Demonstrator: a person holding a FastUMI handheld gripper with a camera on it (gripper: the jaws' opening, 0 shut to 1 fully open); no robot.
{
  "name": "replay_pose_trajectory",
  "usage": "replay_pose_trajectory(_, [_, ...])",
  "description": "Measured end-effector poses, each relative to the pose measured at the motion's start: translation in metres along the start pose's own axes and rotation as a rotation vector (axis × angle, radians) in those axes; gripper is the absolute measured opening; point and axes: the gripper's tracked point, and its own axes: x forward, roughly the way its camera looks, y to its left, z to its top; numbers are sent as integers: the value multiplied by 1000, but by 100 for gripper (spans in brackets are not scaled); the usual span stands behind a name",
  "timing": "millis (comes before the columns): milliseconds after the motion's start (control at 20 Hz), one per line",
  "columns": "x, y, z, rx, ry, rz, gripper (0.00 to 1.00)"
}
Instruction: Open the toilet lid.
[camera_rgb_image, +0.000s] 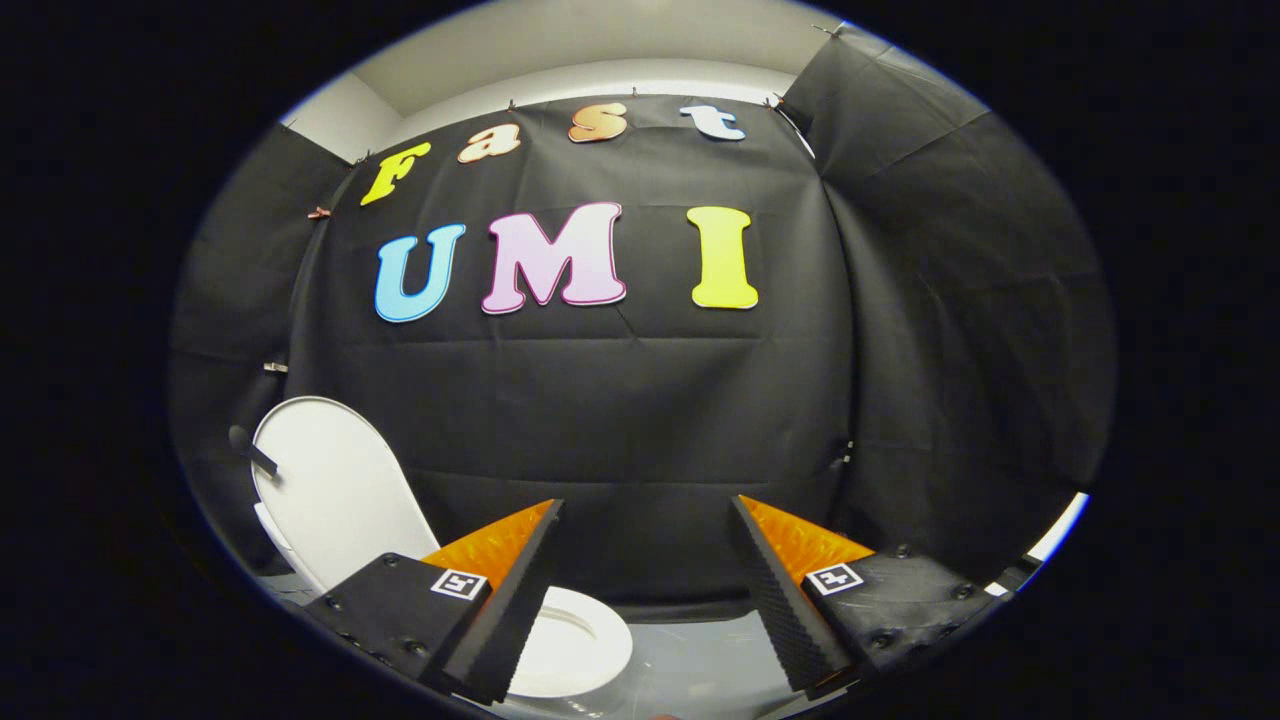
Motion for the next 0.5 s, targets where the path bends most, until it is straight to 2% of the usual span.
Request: replay_pose_trajectory(500, [3, 11, -11, -90, 0, 34, 100])
